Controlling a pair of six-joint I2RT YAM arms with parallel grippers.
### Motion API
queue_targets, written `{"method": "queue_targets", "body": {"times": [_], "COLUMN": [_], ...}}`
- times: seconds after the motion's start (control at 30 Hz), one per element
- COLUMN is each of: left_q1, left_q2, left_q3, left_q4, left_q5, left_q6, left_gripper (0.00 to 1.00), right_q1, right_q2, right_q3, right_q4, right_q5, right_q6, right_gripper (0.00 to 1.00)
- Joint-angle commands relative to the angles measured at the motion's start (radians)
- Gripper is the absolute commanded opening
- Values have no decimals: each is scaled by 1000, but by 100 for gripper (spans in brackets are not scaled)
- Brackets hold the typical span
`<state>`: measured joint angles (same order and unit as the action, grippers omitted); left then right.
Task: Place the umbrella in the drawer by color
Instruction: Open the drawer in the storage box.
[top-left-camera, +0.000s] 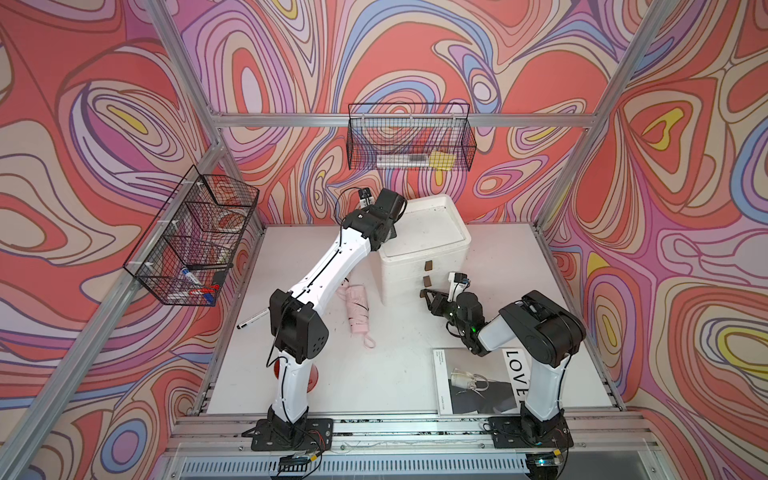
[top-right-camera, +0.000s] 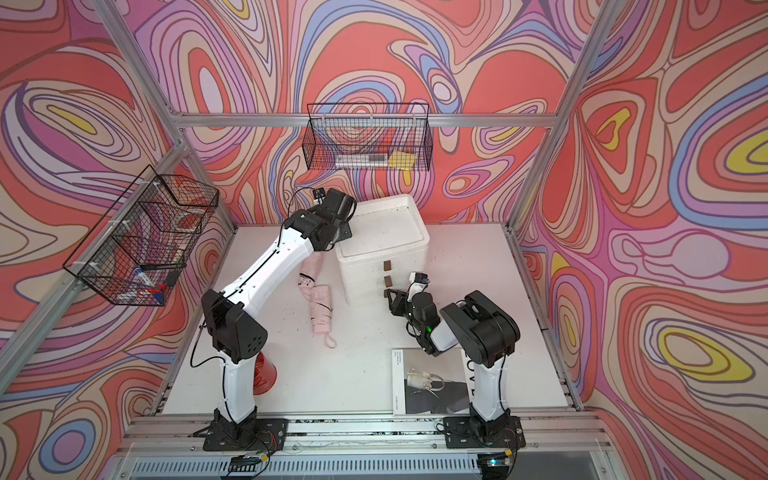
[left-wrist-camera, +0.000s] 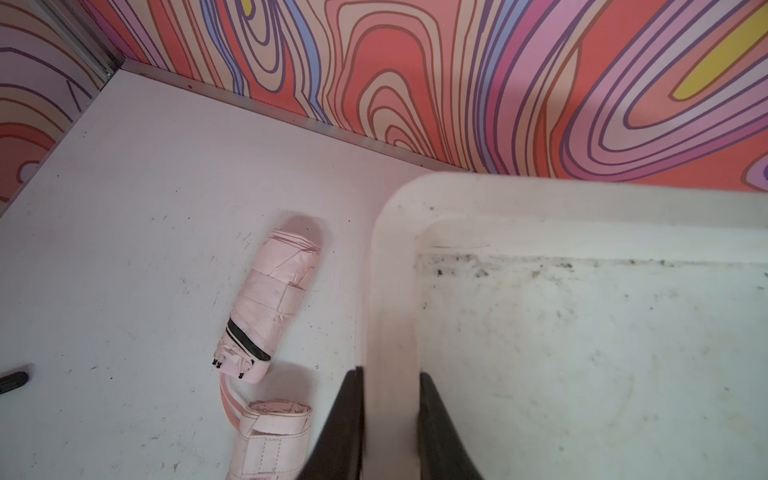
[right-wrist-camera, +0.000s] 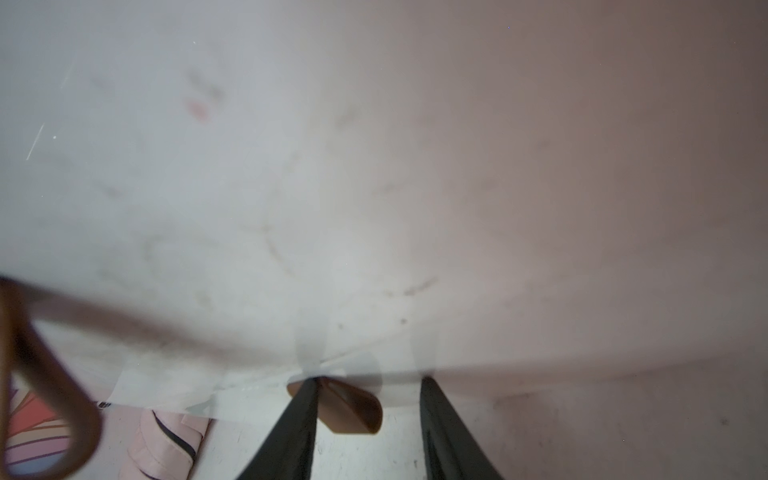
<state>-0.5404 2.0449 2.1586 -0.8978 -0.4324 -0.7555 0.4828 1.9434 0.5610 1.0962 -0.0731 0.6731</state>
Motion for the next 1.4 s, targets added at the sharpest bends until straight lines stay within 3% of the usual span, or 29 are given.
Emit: {"method": "queue_targets", "body": {"times": [0.0,0.33,0.8,1.1,1.17,1.37], "left_q1": [5,5,5,4,5,6], "left_q2": [80,83,79,86,86,90], "left_q3": [-55,-54,-52,-55,-57,-48], "left_q4": [-96,-92,-95,-101,-102,-95], "left_q5": [159,173,186,199,195,152], "left_q6": [-93,-97,-99,-99,-99,-114], "left_gripper": [0,0,0,0,0,0], "right_q1": [10,10,11,10,10,10], "right_q2": [39,64,34,16,9,-89], "right_q3": [40,49,45,34,29,10], "right_q4": [-12,-11,-5,8,7,-120], "right_q5": [-81,-114,-64,-64,-64,-73], "right_q6": [-14,19,0,3,3,34], "right_gripper": [43,42,28,10,2,0]}}
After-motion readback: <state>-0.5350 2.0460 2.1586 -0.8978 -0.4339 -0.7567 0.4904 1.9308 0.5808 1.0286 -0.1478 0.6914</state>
